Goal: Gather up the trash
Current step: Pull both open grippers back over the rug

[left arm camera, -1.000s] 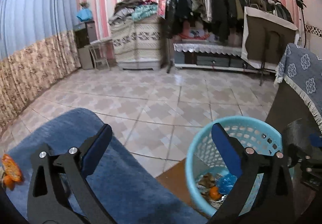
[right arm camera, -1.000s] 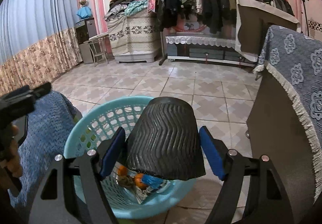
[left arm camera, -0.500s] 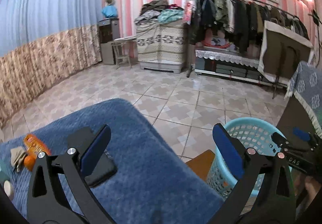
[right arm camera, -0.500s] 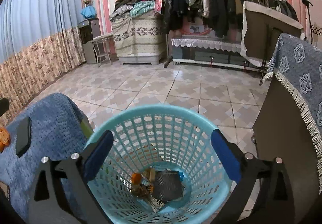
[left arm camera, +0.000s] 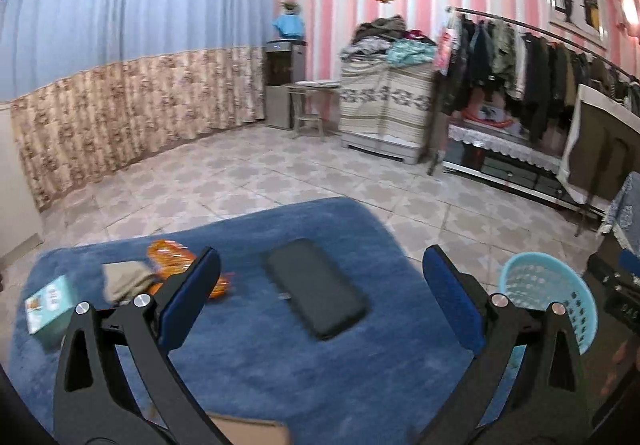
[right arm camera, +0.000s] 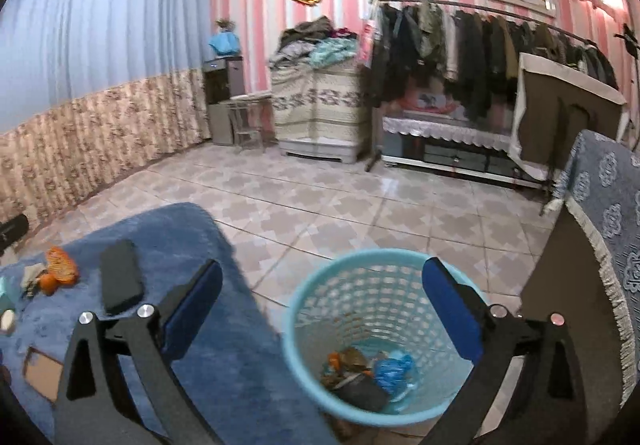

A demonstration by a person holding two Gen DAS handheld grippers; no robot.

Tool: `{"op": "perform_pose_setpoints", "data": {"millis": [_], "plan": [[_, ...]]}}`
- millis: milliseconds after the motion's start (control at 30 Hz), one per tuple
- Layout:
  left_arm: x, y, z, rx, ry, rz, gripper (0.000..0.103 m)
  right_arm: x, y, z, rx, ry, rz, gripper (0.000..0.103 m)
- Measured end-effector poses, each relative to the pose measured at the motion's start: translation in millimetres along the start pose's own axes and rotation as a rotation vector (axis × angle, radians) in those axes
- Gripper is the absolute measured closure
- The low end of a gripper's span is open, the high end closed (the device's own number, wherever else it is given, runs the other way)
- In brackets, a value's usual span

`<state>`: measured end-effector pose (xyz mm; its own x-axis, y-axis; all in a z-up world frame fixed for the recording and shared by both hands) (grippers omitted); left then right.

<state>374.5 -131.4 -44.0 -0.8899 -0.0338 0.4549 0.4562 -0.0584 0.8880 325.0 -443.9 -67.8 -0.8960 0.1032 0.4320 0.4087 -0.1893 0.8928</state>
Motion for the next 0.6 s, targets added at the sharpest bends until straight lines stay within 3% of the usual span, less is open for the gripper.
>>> {"op": "perform_pose_setpoints", "data": {"millis": [433, 600], "plan": [[2.0, -51.1, 145.8, 0.094, 0.178, 0.088, 0.005, -10.8, -21.1, 116.7, 0.092, 0.156, 0.039, 0.005], [-6.4, -83.7, 176.5, 0.117, 0.232, 0.143, 0.005, -18.8, -33.3, 144.8, 0.115, 0.194, 0.058, 0.005]]}}
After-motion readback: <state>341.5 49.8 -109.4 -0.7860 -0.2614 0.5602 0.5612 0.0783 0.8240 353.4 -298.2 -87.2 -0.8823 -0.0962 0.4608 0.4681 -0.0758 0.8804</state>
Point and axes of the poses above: each gripper's, at about its wrist camera, not at the fingertips, and x roughly against the way its jaws point, z to its left, y to its top, the point moved 10 cm from there along -x, roughly the way its jaws point, and after that the axes turned 11 degrees about y, right-handed, at the moved point
